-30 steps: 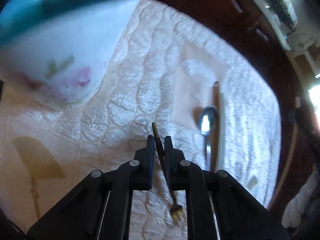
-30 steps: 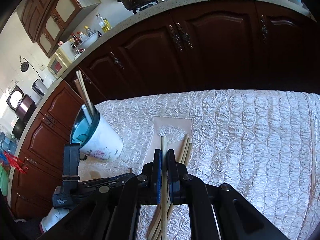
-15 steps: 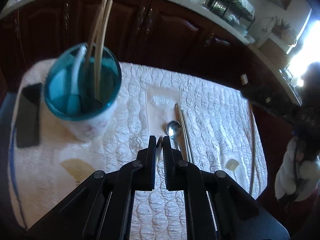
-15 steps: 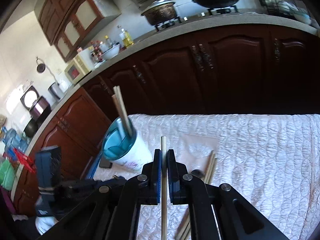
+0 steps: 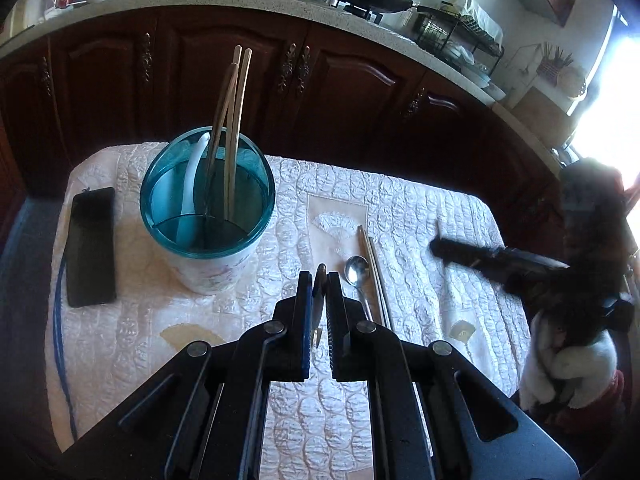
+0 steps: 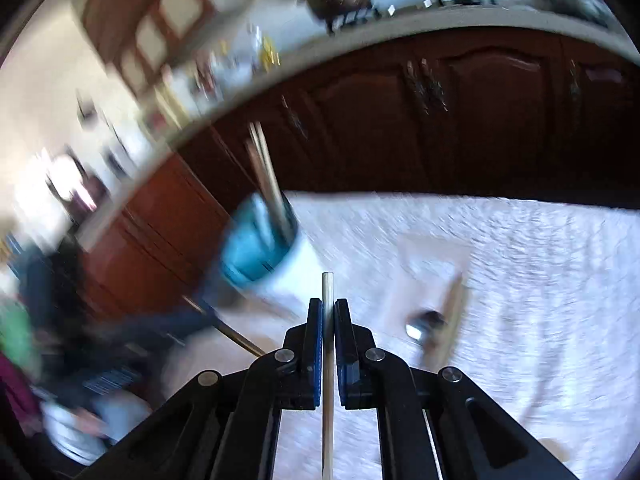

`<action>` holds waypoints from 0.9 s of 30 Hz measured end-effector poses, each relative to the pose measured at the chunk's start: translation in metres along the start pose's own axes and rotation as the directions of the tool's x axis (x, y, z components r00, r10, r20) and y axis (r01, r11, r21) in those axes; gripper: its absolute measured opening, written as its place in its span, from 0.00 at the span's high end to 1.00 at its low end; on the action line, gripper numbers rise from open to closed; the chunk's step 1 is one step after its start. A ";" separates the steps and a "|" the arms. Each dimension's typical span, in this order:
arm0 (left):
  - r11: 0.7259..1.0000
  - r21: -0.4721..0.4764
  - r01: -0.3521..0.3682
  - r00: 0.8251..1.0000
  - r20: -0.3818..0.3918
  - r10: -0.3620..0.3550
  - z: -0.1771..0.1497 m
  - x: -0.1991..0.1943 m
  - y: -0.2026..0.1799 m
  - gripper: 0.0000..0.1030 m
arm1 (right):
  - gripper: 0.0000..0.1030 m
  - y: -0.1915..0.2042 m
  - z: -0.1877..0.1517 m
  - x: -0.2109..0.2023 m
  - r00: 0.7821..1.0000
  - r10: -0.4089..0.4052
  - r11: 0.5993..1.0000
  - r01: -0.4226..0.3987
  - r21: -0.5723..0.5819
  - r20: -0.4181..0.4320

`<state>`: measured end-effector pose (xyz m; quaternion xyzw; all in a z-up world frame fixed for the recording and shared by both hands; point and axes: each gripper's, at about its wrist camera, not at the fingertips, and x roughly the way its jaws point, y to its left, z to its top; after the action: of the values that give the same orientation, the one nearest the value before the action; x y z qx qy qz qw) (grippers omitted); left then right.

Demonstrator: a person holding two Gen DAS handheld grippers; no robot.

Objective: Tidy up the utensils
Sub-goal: 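Carry both held chopsticks up over the teal-rimmed holder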

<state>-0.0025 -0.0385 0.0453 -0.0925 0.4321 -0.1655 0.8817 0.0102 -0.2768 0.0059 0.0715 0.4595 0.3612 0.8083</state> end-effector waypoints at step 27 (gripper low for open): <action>0.999 0.017 -0.041 0.995 0.097 0.039 0.030 -0.054 0.016 0.95 | 0.95 0.043 0.067 -0.069 0.967 0.083 0.995 -0.067 -0.076 0.242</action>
<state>-0.0057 -0.0026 0.0983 -0.0835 0.3892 -0.1472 0.9055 0.0196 -0.2757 0.1110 0.1055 0.3408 0.3952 0.8465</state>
